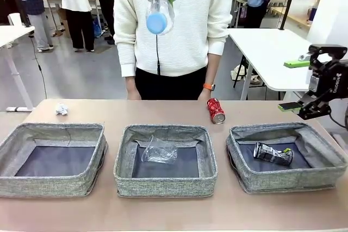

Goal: Sort the waste into the appropriate baskets.
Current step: Pick up the waste item pointed out by the person, then place the picked waste into the Fabric basket indicated by the person, then pick up the waste item pointed out by the person.

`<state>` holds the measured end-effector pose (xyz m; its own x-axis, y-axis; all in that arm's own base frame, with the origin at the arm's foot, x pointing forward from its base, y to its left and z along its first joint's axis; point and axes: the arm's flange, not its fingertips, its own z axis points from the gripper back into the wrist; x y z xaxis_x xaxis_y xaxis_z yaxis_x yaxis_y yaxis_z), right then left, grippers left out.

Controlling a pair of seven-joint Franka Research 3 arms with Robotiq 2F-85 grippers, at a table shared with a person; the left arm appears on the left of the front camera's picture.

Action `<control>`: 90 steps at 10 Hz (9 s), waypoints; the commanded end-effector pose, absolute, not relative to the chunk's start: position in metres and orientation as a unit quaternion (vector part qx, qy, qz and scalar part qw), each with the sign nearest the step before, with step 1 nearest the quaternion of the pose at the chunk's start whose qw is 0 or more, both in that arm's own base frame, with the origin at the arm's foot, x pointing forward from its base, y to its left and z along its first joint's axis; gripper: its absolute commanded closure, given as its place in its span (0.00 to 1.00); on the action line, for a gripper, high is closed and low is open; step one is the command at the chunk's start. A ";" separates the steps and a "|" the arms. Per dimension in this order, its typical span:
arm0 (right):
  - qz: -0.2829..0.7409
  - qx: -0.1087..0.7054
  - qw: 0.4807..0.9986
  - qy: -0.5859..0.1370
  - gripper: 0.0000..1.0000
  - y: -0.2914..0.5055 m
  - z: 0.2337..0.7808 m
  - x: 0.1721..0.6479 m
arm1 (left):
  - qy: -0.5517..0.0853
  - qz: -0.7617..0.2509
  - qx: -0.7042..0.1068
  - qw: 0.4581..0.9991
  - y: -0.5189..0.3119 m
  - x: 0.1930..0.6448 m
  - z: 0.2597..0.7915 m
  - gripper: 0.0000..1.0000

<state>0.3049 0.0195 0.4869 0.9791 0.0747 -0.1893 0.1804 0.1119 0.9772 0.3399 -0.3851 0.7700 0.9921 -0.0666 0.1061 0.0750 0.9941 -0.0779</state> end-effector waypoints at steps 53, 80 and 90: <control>-0.030 0.672 0.734 0.092 0.00 0.021 0.490 0.306 | -0.090 -0.011 -0.117 0.989 -0.424 0.342 0.491 0.00; -0.030 0.672 0.734 0.092 0.00 0.021 0.490 0.306 | -0.040 0.038 -0.602 0.796 0.039 0.293 0.500 0.00; -0.030 0.672 0.734 0.092 0.00 0.021 0.490 0.306 | -0.040 0.038 -0.602 0.796 0.039 0.293 0.500 0.00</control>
